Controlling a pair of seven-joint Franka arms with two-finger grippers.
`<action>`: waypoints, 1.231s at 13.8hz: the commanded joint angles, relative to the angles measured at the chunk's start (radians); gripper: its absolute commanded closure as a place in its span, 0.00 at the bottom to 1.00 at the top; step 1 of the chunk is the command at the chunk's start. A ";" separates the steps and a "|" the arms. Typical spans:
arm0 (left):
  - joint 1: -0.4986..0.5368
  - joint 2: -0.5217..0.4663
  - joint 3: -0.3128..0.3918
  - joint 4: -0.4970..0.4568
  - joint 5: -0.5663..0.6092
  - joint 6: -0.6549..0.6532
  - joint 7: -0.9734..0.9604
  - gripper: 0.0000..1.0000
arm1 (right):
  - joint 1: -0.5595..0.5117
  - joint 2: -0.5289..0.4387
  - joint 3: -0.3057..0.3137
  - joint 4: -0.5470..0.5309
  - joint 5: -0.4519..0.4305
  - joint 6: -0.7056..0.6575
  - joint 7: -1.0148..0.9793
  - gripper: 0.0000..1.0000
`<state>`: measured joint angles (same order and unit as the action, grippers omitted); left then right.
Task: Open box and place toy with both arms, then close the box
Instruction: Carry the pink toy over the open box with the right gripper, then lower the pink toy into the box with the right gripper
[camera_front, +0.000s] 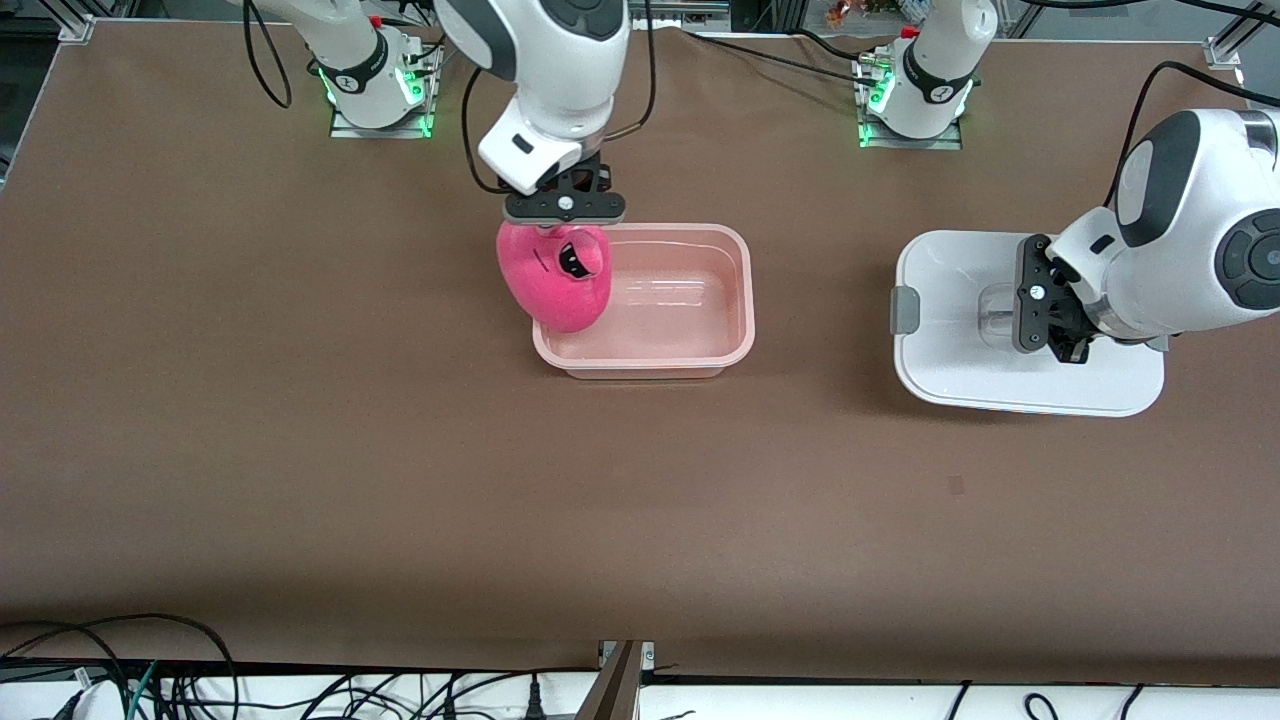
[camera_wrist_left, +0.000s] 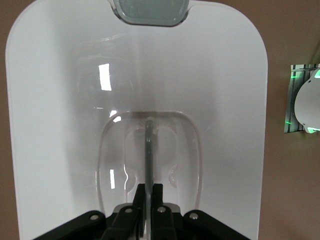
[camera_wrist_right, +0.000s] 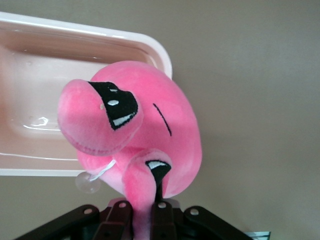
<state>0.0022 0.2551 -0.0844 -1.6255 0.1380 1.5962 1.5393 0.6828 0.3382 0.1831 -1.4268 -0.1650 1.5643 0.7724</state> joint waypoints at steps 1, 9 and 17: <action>0.007 -0.014 -0.002 -0.008 -0.023 0.001 0.042 1.00 | 0.050 0.044 -0.007 0.059 -0.048 -0.013 0.070 1.00; 0.007 -0.013 -0.002 -0.008 -0.025 0.001 0.042 1.00 | 0.093 0.175 -0.007 0.112 -0.103 0.031 0.159 1.00; 0.007 -0.013 -0.002 -0.008 -0.025 0.002 0.042 1.00 | 0.129 0.300 -0.011 0.189 -0.134 0.094 0.241 1.00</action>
<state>0.0022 0.2554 -0.0846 -1.6259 0.1380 1.5963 1.5398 0.7971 0.6035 0.1801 -1.2736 -0.2775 1.6470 0.9851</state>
